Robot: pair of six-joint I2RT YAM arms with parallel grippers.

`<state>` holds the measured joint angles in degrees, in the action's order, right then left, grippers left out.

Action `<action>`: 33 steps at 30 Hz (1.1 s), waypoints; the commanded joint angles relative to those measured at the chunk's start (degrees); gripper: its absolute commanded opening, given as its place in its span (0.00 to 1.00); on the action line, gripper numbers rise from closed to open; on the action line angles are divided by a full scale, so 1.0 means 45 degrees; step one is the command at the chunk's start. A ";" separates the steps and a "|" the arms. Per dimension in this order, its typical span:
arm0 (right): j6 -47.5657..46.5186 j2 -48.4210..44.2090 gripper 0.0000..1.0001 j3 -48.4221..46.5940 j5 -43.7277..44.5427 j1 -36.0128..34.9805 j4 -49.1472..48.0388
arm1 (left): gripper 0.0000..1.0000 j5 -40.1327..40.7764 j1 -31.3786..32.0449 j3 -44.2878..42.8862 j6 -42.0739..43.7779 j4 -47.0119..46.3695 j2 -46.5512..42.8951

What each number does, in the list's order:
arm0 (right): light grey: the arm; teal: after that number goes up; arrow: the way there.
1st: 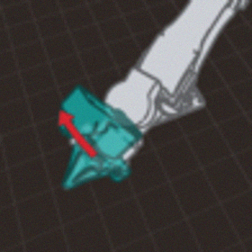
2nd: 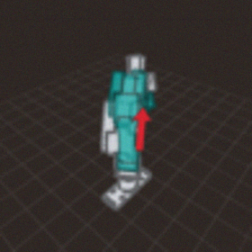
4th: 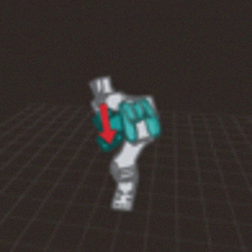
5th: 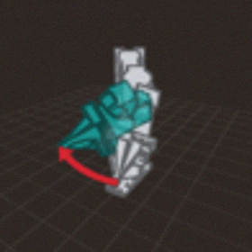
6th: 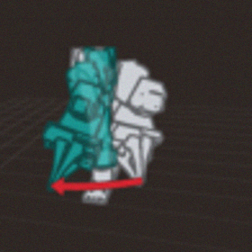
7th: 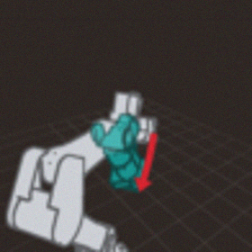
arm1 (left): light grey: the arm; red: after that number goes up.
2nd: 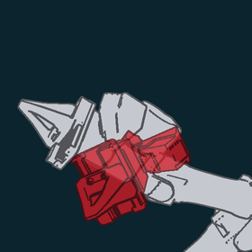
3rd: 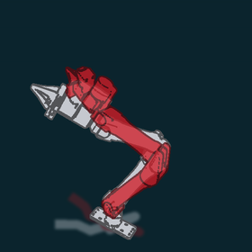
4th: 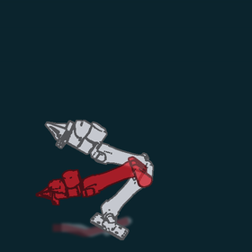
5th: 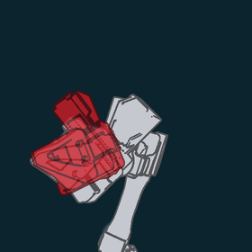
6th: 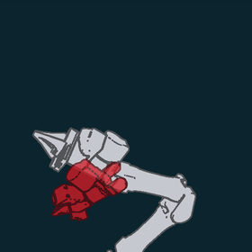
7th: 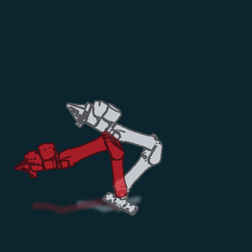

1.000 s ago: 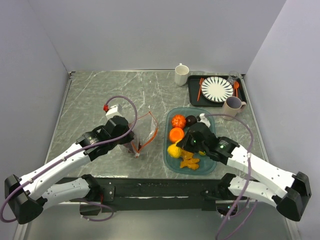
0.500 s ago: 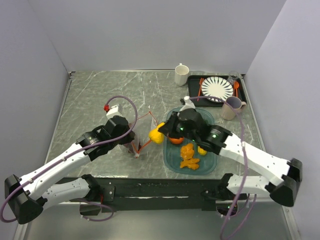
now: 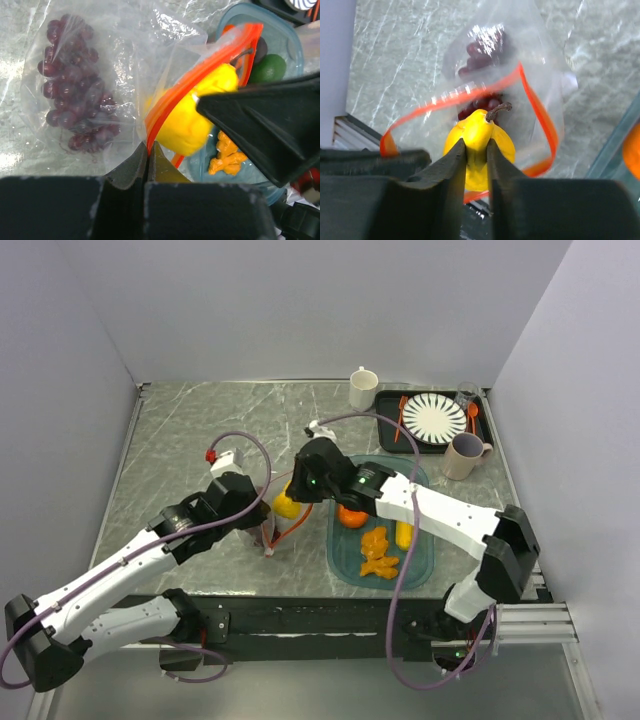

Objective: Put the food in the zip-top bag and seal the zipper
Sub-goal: Place the fake fruit in the zipper food storage bag, then pick up the fake vegetable from the bin.

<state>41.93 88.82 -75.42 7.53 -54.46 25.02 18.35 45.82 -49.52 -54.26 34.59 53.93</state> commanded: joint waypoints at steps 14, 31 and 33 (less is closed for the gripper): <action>0.0620 -0.4240 0.88 0.1654 0.3617 -0.0008 0.2407 | 0.01 0.0766 -0.0066 -0.0969 0.0222 0.0595 -0.0559; 0.1540 -0.3880 0.89 0.6271 0.2154 0.2043 0.3034 | 0.01 0.0591 -0.0085 -0.0481 0.0183 0.0263 -0.0950; 0.1581 -0.3332 0.89 0.6290 0.2136 0.1906 0.2899 | 0.01 0.0571 -0.0085 -0.0481 0.0163 0.0282 -0.0872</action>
<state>47.97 70.91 -47.33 16.80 -45.50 39.03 20.45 45.67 -51.55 -54.11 37.56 50.70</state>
